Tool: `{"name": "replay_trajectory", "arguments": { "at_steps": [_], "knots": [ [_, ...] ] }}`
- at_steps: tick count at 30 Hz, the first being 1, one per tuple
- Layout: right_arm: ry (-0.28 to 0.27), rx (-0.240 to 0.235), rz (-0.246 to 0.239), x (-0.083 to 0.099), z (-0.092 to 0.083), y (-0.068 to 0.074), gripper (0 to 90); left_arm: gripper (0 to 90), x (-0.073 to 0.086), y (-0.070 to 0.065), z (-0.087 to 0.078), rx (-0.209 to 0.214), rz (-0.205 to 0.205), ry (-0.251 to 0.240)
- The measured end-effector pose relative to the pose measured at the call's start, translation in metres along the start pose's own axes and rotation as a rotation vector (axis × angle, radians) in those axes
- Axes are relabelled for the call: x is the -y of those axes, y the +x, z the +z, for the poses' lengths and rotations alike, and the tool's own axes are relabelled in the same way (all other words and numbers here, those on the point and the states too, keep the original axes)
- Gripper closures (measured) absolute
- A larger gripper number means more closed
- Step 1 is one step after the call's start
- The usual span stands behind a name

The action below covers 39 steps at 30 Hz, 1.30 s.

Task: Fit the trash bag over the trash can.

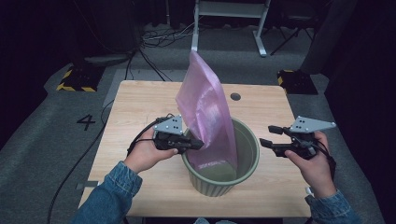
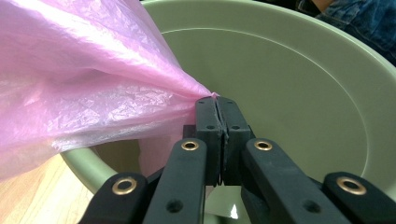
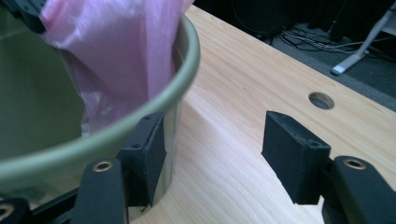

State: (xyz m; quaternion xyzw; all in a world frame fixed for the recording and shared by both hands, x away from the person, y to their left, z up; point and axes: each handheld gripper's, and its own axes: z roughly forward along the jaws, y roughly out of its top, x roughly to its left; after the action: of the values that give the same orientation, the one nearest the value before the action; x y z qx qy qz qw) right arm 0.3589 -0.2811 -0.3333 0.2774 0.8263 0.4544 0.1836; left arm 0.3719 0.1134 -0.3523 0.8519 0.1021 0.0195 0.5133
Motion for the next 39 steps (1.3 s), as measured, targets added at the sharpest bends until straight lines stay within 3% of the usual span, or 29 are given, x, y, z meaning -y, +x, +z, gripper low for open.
{"name": "replay_trajectory", "arguments": {
  "at_steps": [13, 21, 39],
  "knots": [
    [0.002, -0.065, -0.010, -0.032, 0.014, -0.012, 40.2, 88.5, 0.002, 0.001, 0.005, -0.012, -0.011, -0.034],
    [-0.003, -0.138, -0.007, -0.048, 0.028, -0.018, 39.2, 88.5, 0.003, 0.001, 0.005, -0.013, -0.006, -0.039],
    [0.026, -0.213, -0.054, -0.081, 0.079, -0.001, 39.4, 88.7, 0.003, 0.001, 0.003, 0.004, -0.003, -0.051]
  ]
}}
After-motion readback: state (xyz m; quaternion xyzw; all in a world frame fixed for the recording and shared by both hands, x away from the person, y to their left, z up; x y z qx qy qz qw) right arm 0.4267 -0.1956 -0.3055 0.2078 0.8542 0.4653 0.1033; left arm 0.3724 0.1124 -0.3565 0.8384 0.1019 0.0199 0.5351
